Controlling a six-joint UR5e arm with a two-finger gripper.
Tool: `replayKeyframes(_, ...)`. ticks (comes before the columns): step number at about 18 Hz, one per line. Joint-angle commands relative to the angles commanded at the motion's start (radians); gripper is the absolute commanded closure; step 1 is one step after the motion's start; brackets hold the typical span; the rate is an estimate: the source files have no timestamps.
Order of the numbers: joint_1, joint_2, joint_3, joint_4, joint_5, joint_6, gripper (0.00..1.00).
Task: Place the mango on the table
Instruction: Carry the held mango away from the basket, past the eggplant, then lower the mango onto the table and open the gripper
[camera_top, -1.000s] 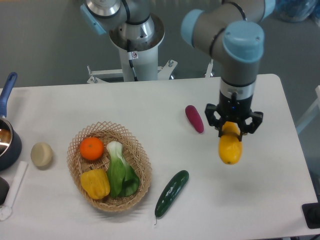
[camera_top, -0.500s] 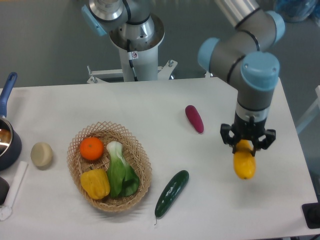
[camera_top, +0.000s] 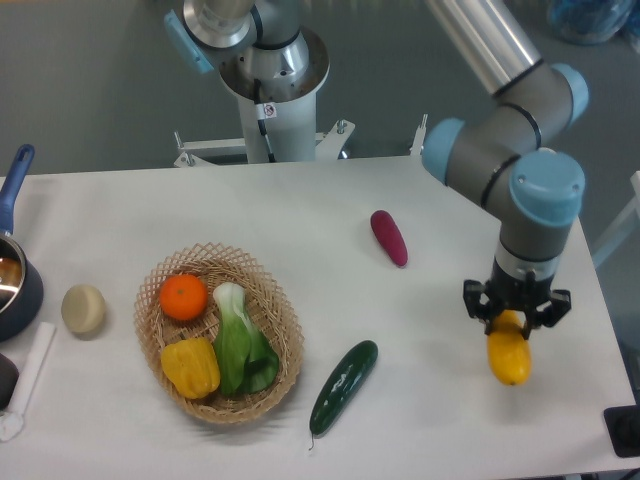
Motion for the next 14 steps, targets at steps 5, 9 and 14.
replayKeyframes(5, -0.003, -0.041, 0.028, 0.002, 0.000, 0.000, 0.51)
replayKeyframes(9, 0.000, -0.083, 0.061, 0.006, 0.000, 0.000, 0.51)
replayKeyframes(14, 0.000, -0.118, 0.069, 0.043, 0.000, -0.003, 0.48)
